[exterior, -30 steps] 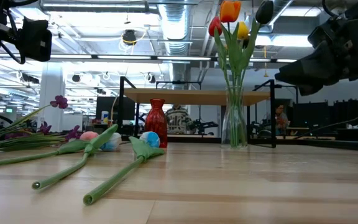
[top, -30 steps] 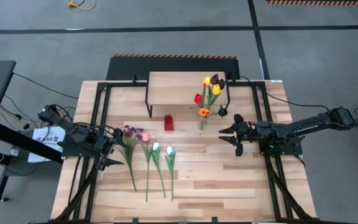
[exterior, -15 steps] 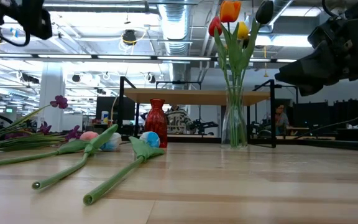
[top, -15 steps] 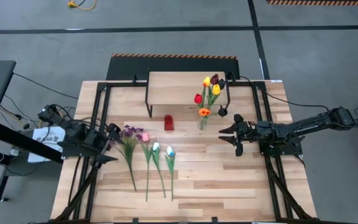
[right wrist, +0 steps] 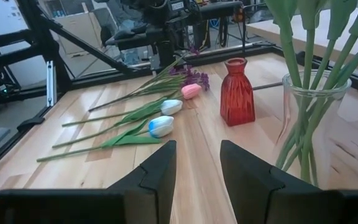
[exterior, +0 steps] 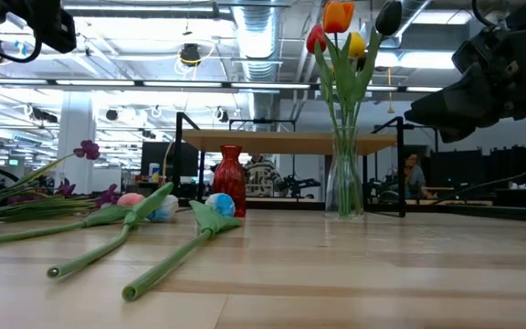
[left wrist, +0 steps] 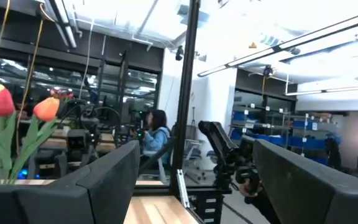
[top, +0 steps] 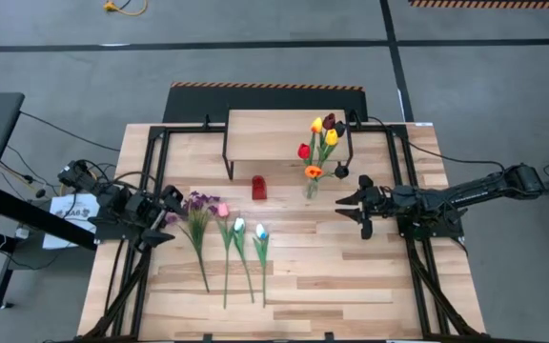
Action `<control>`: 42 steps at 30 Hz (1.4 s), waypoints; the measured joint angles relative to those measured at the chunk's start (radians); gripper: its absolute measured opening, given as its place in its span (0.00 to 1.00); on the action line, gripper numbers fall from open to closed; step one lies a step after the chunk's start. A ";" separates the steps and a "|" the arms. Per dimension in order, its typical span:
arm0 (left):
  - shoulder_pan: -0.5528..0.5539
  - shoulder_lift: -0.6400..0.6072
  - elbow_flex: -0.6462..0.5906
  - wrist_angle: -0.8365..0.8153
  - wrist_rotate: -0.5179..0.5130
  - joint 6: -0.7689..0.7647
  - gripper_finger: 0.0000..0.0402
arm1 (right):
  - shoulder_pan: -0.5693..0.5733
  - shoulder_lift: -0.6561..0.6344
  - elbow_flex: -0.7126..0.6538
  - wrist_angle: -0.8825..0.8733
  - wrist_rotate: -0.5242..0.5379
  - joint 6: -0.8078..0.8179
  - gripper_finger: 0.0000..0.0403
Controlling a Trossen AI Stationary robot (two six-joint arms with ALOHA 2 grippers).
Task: Pick and place flowers into a vace then onto a shelf
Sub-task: Put the right white flower into the red vase
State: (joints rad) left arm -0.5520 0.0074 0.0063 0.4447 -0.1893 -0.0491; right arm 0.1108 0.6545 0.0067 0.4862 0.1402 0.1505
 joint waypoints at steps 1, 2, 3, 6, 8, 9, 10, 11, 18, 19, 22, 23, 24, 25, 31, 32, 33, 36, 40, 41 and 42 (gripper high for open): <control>0.000 0.000 0.000 -0.001 -0.002 -0.002 0.75 | 0.000 0.000 0.000 0.000 0.000 0.000 0.29; 0.000 0.000 0.000 -0.006 -0.008 -0.005 0.75 | 0.000 0.000 0.000 0.000 0.000 0.000 0.29; 0.000 0.000 0.000 -0.015 -0.017 -0.010 0.75 | 0.000 0.000 0.000 0.000 0.000 0.000 0.29; 0.000 0.000 0.000 -0.080 -0.097 -0.020 0.75 | 0.000 0.000 0.000 0.000 0.000 0.000 0.29; 0.000 0.000 0.000 -0.140 -0.162 -0.027 0.75 | 0.000 0.000 0.000 0.000 0.000 0.000 0.29; 0.000 0.000 0.000 -0.166 -0.188 -0.039 0.75 | 0.000 0.000 0.000 0.000 0.000 0.000 0.29; 0.000 0.000 0.000 -0.193 -0.207 -0.052 0.75 | 0.000 0.000 0.000 0.000 0.000 0.000 0.29; 0.000 0.000 0.000 -0.215 -0.219 -0.066 0.75 | 0.000 0.000 0.000 0.000 0.000 0.000 0.29; 0.000 0.012 0.030 -0.380 -0.258 -0.196 0.75 | 0.000 0.000 0.000 0.000 0.000 0.000 0.29; 0.000 0.013 0.034 -0.381 -0.265 -0.206 0.75 | 0.000 0.000 0.000 0.000 0.000 0.000 0.29; 0.000 0.038 0.039 -0.381 -0.275 -0.224 0.75 | 0.000 0.000 0.000 0.000 0.000 0.000 0.29; 0.000 0.049 0.039 -0.380 -0.275 -0.224 0.75 | 0.000 0.000 0.000 0.000 0.000 0.000 0.29; 0.000 0.058 0.039 -0.377 -0.274 -0.224 0.75 | 0.000 0.000 0.000 0.000 0.000 0.000 0.29; 0.000 0.069 0.039 -0.375 -0.275 -0.224 0.75 | 0.000 0.000 0.000 0.001 0.000 0.000 0.29; 0.000 0.162 0.041 -0.319 -0.288 -0.243 0.75 | 0.000 0.000 0.000 0.002 0.000 0.008 0.29; 0.000 0.182 0.041 -0.299 -0.288 -0.248 0.75 | 0.000 0.000 0.000 0.003 0.000 0.008 0.29; 0.000 0.203 0.041 -0.282 -0.288 -0.251 0.75 | 0.000 0.000 0.000 0.003 0.000 0.008 0.29; 0.000 0.266 0.041 -0.227 -0.288 -0.267 0.75 | 0.000 0.000 0.000 0.003 0.000 0.008 0.29; 0.000 0.357 0.042 -0.134 -0.289 -0.278 0.75 | 0.000 0.000 0.000 0.000 0.000 0.008 0.29; 0.000 0.378 0.042 -0.106 -0.289 -0.278 0.75 | 0.000 0.000 0.000 0.000 0.000 0.008 0.29; 0.000 0.403 0.042 -0.078 -0.290 -0.278 0.75 | 0.000 0.000 0.000 0.000 0.000 0.008 0.29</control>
State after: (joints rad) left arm -0.5518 0.4108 0.0486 0.3669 -0.4793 -0.3275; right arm 0.1108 0.6544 0.0063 0.4861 0.1402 0.1581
